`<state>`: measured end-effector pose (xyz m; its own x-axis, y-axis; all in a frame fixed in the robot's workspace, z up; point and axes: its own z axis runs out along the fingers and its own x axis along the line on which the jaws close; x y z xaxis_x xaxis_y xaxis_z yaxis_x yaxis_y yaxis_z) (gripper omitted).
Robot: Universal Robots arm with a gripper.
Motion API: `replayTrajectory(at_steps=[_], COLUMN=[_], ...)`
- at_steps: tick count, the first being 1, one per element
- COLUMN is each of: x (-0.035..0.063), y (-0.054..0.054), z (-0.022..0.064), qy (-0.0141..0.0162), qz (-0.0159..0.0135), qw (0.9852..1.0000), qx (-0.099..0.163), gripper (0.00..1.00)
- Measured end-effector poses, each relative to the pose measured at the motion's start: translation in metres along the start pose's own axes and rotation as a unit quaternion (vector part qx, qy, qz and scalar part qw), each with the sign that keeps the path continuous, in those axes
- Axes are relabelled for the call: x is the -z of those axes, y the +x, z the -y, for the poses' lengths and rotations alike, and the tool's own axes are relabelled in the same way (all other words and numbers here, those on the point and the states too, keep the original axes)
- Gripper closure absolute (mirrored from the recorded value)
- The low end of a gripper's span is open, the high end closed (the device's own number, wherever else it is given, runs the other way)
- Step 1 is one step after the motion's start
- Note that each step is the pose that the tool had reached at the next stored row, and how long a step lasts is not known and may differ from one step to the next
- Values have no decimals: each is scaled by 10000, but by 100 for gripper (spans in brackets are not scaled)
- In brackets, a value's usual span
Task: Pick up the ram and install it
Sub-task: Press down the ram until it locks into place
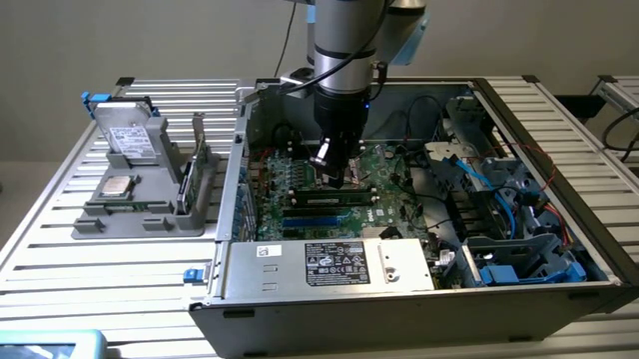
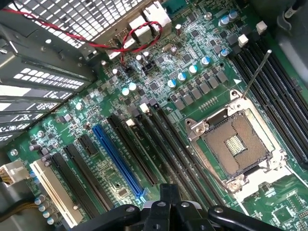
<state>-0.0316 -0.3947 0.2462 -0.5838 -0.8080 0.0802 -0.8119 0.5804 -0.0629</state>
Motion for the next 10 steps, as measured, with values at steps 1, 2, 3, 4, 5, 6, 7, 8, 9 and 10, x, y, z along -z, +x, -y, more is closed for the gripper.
replayTrajectory(at_steps=[1, 2, 3, 4, 5, 6, 7, 8, 9, 10], x=[0, 0, 0, 0, 0, 0, 0, 0, 0, 0], y=[0, -1, 0, 0, 0, 0, 0, 0, 0, 0], z=[0, 0, 0, 0, 0, 0, 0, 0, 0, 0], qy=[2, 5, 8, 10, 13, 15, 17, 19, 21, 23], qz=[-1, -3, -5, -6, -8, -10, -11, -12, -13, -15], qw=[10000, 10000, 9999, 9998, 9997, 9996, 9994, 9992, 9990, 9988], qx=[-49, -99, -146, -194, -242, -291, -341, -394, -442, -491], gripper=[89, 89, 89, 89, 89, 89, 89, 89, 89, 89])
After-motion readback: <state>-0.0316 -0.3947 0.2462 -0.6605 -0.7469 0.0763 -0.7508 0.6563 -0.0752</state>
